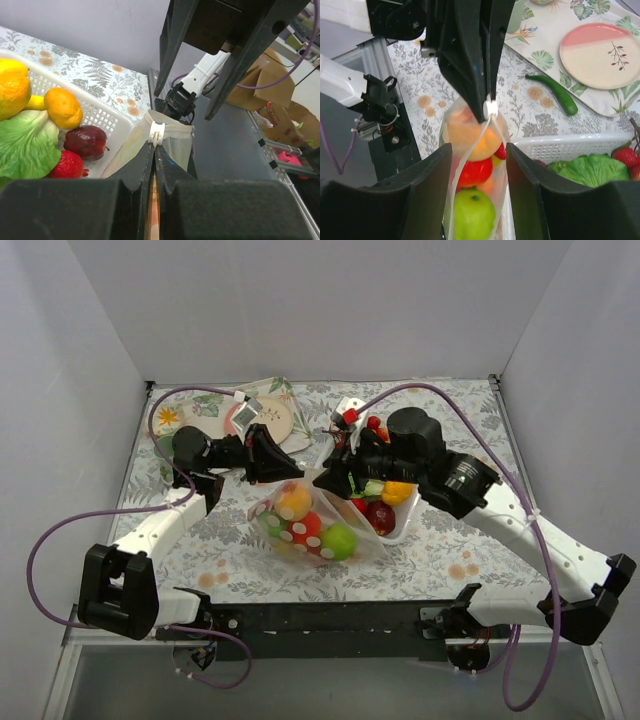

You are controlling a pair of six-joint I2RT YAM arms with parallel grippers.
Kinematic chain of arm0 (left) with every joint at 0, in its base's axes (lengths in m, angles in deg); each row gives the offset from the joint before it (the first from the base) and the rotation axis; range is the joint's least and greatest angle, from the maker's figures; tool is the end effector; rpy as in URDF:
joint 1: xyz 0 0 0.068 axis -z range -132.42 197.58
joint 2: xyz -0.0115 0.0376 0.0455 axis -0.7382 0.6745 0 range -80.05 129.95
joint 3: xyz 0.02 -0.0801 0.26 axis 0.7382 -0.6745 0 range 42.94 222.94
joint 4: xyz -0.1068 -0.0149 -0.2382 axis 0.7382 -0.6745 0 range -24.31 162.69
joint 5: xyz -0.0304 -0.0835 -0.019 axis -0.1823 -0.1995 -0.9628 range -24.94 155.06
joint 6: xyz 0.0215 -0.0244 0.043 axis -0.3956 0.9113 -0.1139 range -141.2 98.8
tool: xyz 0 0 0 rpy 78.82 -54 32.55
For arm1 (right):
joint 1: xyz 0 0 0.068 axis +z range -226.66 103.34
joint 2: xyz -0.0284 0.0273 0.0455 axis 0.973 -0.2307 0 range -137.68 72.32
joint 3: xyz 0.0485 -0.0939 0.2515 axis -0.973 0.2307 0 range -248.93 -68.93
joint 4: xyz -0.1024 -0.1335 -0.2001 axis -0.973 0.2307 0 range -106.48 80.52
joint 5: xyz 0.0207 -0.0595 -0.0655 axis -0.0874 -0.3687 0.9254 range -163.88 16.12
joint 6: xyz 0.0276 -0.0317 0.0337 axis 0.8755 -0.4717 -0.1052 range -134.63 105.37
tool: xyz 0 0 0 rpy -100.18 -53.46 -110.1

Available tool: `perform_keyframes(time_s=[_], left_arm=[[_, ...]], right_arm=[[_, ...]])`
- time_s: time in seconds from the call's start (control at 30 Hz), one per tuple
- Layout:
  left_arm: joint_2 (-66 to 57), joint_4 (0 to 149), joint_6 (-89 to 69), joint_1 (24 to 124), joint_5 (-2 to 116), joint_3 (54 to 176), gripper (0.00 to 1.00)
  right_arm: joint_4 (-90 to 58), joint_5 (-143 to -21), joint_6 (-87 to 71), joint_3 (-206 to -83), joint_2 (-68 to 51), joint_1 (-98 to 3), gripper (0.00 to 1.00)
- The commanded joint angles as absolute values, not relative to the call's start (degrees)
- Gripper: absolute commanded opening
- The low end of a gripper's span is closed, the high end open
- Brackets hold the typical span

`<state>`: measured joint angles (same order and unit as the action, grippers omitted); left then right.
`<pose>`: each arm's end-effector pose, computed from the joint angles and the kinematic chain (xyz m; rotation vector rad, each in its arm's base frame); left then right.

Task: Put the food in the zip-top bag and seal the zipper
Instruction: Zip the zipper food storage bag at the center of the board.

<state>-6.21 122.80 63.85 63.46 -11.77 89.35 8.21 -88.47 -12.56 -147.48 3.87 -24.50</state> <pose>0.2476 -0.1066 0.3391 0.5153 1.8711 -2.0754 0.1515 0.2098 0.4337 -0.9760 1.6441 0.8872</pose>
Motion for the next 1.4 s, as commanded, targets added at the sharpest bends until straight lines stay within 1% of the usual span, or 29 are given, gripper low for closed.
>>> perform_keyframes(time_s=[0.0, 0.1, 0.27, 0.47, 0.67, 0.8, 0.93, 1.13, 1.23, 1.3, 1.37], left_arm=[[-7.98, 112.63, 56.16, 63.75, -12.10, 92.77, 0.00], [-8.16, 106.55, 51.76, 63.84, -11.75, 94.52, 0.00], [-8.16, 105.04, 50.96, 63.93, -12.10, 95.23, 0.00], [-7.72, 98.80, 47.18, 64.02, -12.46, 97.87, 0.00], [-7.10, 95.45, 45.95, 64.02, -13.42, 99.98, 0.00], [-7.45, 92.39, 44.28, 64.02, -13.25, 100.42, 0.00], [-7.28, 90.18, 42.87, 64.02, -12.98, 101.04, 0.00], [-6.93, 89.13, 42.70, 64.02, -12.72, 101.39, 0.00], [-6.75, 87.99, 42.17, 64.02, -12.37, 101.74, 0.00], [-6.66, 87.54, 42.08, 64.02, -12.11, 101.91, 0.00], [-6.57, 87.54, 42.26, 64.02, -12.02, 102.09, 0.00]], right_arm=[[2.60, -95.48, -13.05, -151.90, -1.49, -26.48, 0.54], [1.98, -96.46, -13.13, -154.00, -4.04, -27.27, 0.52], [2.15, -97.34, -14.01, -156.91, -6.43, -28.15, 0.48], [1.63, -100.94, -14.19, -156.30, -7.31, -29.03, 0.42], [0.49, -104.02, -14.02, -155.59, -7.40, -30.87, 0.41], [-0.57, -108.93, -12.96, -156.03, -8.10, -32.72, 0.42], [-0.92, -111.40, -12.52, -155.59, -8.80, -32.90, 0.41], [-2.50, -112.46, -11.20, -154.27, -9.15, -32.89, 0.38], [-2.85, -112.72, -10.76, -154.01, -9.24, -32.98, 0.33], [-2.77, -112.81, -10.76, -153.66, -9.42, -32.89, 0.27], [-2.86, -112.55, -10.59, -153.31, -9.59, -32.98, 0.25]])
